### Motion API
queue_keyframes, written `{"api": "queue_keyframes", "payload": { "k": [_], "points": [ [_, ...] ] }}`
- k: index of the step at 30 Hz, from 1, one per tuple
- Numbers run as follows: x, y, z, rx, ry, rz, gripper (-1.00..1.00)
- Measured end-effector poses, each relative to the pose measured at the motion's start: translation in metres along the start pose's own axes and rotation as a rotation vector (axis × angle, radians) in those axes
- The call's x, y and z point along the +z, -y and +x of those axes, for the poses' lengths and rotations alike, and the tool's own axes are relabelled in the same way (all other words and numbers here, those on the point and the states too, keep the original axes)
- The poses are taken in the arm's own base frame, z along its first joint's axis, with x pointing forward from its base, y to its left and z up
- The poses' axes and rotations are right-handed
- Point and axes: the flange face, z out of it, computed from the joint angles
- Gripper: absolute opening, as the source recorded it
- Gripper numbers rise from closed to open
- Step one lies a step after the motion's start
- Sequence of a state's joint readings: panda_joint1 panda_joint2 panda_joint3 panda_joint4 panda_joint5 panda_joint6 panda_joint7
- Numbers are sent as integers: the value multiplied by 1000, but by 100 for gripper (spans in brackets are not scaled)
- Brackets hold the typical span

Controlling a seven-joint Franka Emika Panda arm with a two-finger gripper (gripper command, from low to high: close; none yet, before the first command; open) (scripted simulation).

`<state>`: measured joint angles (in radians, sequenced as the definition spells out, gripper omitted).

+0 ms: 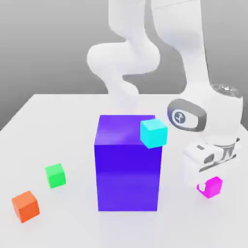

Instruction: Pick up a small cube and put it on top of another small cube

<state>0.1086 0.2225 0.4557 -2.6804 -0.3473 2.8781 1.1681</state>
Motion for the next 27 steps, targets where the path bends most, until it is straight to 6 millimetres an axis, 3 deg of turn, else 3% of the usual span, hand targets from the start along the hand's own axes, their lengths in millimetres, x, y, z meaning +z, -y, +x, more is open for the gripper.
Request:
{"api": "queue_keyframes", "payload": {
  "k": [5, 9, 10, 15, 19, 22, 27],
  "points": [
    [-26, 4, 6, -2, -13, 3, -100],
    [-59, 8, 60, 161, -74, 59, -100],
    [-67, 0, 76, 236, -87, 68, -100],
    [-97, -91, 156, 741, -133, 99, -100],
    [-120, -181, 191, 1159, -156, 135, -100],
    [-128, -245, 195, 1458, -156, 151, -100],
    [-122, -331, 169, 1902, -128, 136, -100]
  ]
}}
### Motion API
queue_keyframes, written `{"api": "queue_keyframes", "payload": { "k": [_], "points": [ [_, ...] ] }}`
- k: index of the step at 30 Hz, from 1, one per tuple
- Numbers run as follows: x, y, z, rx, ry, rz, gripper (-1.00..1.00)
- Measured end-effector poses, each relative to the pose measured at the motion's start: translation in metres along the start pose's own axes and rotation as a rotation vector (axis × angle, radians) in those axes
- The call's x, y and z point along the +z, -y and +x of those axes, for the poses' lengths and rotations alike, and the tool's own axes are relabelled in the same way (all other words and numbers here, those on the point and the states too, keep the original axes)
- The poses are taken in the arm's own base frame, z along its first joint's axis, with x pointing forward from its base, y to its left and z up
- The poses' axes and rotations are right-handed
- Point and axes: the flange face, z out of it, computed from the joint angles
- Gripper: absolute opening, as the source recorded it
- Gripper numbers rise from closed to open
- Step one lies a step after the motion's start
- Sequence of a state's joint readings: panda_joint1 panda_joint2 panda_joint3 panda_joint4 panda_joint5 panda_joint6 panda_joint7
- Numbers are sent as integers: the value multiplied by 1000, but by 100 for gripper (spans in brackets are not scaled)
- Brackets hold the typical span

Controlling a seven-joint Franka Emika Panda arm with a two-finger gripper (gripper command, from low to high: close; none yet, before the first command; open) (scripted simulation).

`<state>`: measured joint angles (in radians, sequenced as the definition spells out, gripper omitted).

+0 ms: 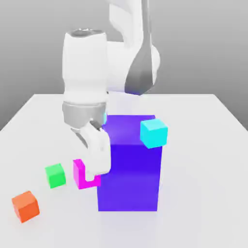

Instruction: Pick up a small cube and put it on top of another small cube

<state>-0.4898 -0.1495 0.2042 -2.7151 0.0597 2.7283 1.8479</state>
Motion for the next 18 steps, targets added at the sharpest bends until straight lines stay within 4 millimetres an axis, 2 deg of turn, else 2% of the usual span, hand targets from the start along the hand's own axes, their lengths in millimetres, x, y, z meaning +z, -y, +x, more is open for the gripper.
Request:
{"api": "queue_keyframes", "payload": {
  "k": [4, 7, 9, 11, 14, 15, 18],
  "points": [
    [5, -13, 71, 348, -28, -32, -100],
    [16, -39, 122, 609, -66, -76, -100],
    [35, -58, 153, 766, -96, -108, -100],
    [53, -66, 163, 818, -107, -118, -100],
    [79, -73, 167, 834, -109, -122, -100],
    [87, -75, 168, 836, -108, -123, 100],
    [87, -76, 170, 841, -108, -122, 100]
  ]
}}
